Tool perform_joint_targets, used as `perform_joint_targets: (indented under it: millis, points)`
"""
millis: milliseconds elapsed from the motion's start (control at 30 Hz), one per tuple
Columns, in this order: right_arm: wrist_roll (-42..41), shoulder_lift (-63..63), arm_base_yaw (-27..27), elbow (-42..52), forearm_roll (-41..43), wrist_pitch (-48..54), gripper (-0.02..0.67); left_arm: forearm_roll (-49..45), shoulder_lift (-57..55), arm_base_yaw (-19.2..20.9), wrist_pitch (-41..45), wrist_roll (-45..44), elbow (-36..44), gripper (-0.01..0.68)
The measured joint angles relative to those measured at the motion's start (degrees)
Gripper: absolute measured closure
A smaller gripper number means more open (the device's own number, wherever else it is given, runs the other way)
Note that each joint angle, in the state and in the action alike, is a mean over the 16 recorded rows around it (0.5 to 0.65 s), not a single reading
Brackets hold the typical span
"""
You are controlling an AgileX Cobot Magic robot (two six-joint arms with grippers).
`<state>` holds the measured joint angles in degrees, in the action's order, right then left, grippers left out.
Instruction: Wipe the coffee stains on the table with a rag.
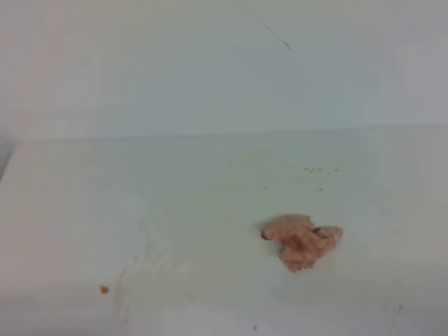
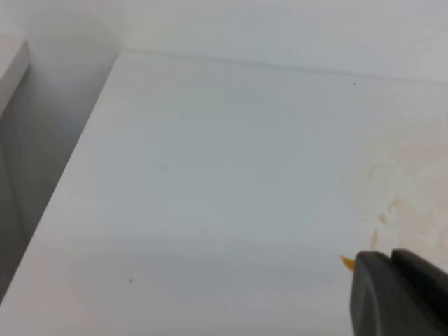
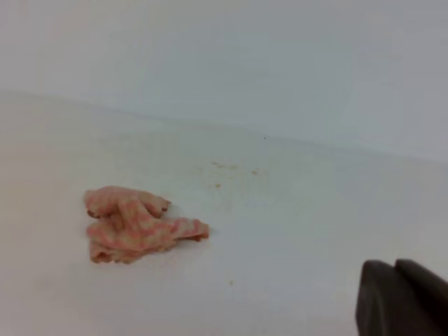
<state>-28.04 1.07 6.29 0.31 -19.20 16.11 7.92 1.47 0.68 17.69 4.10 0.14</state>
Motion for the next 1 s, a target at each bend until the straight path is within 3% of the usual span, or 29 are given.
perform_joint_targets:
  millis: [467, 1000]
  points:
    - [22.84, 0.00, -3.31, 0.00, 18.22, 2.34, 0.646, 0.00, 0.00, 0.00, 0.05, 0.00, 0.14, 0.675]
    - [23.95, 0.00, -7.99, 0.00, 19.20, 2.10, 0.646, 0.00, 0.00, 0.00, 0.05, 0.00, 0.28, 0.675]
